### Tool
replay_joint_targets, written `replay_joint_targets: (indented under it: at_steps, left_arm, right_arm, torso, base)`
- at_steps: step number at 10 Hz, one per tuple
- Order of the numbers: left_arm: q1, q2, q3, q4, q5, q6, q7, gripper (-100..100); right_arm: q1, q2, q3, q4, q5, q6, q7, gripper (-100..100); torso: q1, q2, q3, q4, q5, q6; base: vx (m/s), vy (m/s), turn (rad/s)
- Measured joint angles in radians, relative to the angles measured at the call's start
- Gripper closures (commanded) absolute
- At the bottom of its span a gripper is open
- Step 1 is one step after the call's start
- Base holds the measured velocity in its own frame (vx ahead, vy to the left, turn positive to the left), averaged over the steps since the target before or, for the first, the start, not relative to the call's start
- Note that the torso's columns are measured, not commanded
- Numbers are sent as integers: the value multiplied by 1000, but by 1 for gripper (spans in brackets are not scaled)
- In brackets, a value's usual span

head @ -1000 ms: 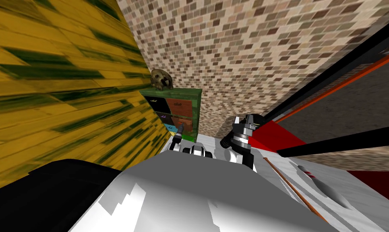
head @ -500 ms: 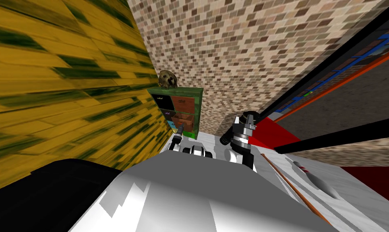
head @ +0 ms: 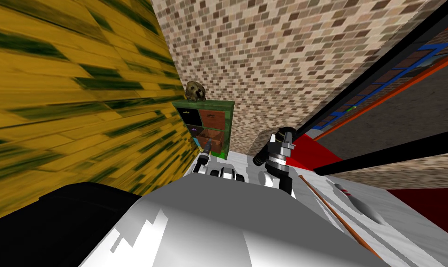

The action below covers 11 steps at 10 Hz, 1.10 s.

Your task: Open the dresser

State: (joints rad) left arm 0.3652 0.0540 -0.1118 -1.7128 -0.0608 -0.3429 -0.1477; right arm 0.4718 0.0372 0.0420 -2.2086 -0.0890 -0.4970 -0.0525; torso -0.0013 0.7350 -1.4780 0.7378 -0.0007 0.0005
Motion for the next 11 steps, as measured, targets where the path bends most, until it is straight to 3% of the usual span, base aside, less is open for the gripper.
replay_joint_targets:
  at_steps: [5, 6, 11]
  left_arm:
    - [23, 10, -7, -123, 3, 107, 3, -100]
    - [25, 10, -7, -125, 3, 113, 4, 0]
    - [26, 10, -7, -122, 3, 115, 4, 0]
  right_arm:
    - [0, 0, 0, 0, 0, 0, 0, 0]
    - [0, 0, 0, 0, 0, 0, 0, 0]
    - [0, 0, 0, 0, 0, 0, 0, 0]
  torso:
    - [0, 6, 3, 3, -1, -1]
    - [0, 5, 3, 2, -1, -1]
    - [1, 4, 2, 1, 0, -1]
  base:
    - [-5, 0, -8]
    - [0, 0, 0]
    - [0, 0, 0]
